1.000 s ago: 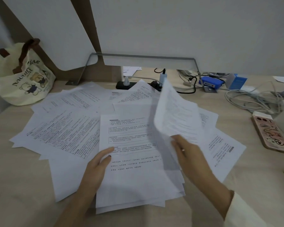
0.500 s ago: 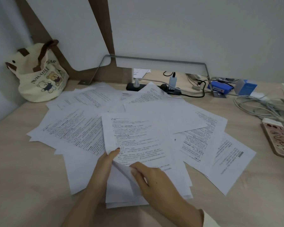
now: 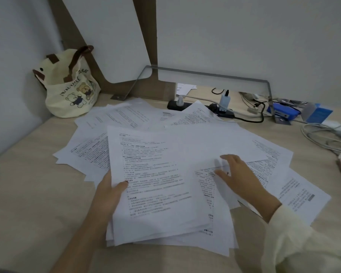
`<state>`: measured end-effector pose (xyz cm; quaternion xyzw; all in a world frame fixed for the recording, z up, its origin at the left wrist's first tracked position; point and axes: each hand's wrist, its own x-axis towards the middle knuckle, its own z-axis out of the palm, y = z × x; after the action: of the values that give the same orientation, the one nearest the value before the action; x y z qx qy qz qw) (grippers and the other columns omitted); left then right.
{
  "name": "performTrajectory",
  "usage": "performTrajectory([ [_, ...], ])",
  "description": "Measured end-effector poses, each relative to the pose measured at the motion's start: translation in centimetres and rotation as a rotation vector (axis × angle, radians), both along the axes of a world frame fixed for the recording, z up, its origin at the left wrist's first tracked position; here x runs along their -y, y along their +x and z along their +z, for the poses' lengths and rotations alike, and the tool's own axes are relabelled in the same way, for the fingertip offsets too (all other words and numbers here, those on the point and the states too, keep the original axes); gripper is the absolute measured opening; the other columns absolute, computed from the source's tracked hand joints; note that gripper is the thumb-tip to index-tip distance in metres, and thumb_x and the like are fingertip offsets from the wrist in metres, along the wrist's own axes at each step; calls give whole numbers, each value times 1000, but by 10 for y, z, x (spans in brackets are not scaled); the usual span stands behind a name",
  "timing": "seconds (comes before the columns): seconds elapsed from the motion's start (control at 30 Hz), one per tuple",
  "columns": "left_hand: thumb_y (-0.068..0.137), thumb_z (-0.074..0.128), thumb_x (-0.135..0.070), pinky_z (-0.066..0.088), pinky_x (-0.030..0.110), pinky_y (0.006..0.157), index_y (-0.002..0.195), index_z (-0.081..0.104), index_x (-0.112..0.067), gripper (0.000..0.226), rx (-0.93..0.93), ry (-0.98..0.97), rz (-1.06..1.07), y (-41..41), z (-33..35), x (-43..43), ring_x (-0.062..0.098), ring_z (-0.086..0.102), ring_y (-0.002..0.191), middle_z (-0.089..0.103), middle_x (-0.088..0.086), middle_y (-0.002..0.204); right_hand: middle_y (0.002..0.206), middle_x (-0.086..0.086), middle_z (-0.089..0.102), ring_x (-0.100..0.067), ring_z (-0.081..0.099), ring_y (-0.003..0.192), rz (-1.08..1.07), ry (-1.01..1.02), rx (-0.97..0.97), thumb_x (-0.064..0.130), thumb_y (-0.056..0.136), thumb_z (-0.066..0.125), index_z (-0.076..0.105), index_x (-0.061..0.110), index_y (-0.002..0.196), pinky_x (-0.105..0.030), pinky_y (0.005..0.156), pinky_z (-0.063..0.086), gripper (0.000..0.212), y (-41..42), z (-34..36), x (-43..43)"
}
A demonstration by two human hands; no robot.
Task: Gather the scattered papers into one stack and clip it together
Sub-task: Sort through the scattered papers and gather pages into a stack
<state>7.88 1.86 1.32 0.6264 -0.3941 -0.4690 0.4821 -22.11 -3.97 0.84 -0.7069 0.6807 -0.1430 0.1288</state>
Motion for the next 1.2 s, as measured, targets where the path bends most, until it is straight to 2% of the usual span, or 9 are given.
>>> performTrajectory([
  [0.13,89,52,2,37,32,89,137,38,-12,51,70,-29,30,10,-9,4,17,47,106,50,4,119,151,-8,30,-25,36,135,102,94,-68,46,83,59,30,16,143,-35,107,32,73,-9,5,21],
  [0.23,88,54,3,39,33,88,142,32,-18,62,44,-27,34,16,-20,5,17,48,109,49,1,123,144,-6,42,-23,44,127,134,153,-113,51,82,58,31,18,142,-33,101,37,74,-11,7,26],
  [0.4,88,54,-1,39,33,92,143,31,-26,65,20,-40,18,20,-28,3,16,51,114,52,-7,123,118,-5,60,-21,61,102,186,-45,-384,49,91,44,40,16,134,-27,79,46,53,-10,4,28],
  [0.6,90,51,-2,40,31,91,142,33,-26,60,6,-27,34,19,-28,4,10,53,105,53,-7,122,95,-7,61,-23,60,85,168,-140,-526,22,97,39,56,9,111,-30,66,46,26,-10,-11,37],
  [0.67,90,50,-2,39,32,91,141,33,-26,59,0,-22,45,19,-29,3,15,52,110,53,-6,122,88,-10,63,-26,58,80,40,-215,-362,16,96,41,62,6,100,-31,62,44,24,-9,-11,38],
  [0.8,91,48,-2,38,27,88,142,32,-23,57,31,-47,22,16,-26,0,13,48,111,50,-5,125,77,-12,58,-27,50,70,-236,-278,297,20,97,41,55,6,86,-30,55,33,23,2,19,32],
  [0.97,91,48,0,38,32,94,142,32,-21,57,58,-72,5,15,-28,0,16,46,116,48,-3,126,91,0,67,-22,63,86,-229,-282,892,25,97,43,61,18,93,-40,78,50,19,7,72,11],
  [1.07,90,50,1,40,40,100,142,34,-19,58,54,-64,7,16,-32,0,21,48,119,50,2,131,91,7,73,-13,69,85,-143,-153,1123,25,95,46,67,29,92,-32,77,53,21,7,87,-2],
  [1.2,83,60,-11,40,48,104,142,36,-18,63,21,-53,-8,18,-32,0,26,51,120,52,6,134,92,4,73,-13,69,82,-104,6,1339,25,95,47,66,22,98,-27,66,57,19,3,94,-9],
])
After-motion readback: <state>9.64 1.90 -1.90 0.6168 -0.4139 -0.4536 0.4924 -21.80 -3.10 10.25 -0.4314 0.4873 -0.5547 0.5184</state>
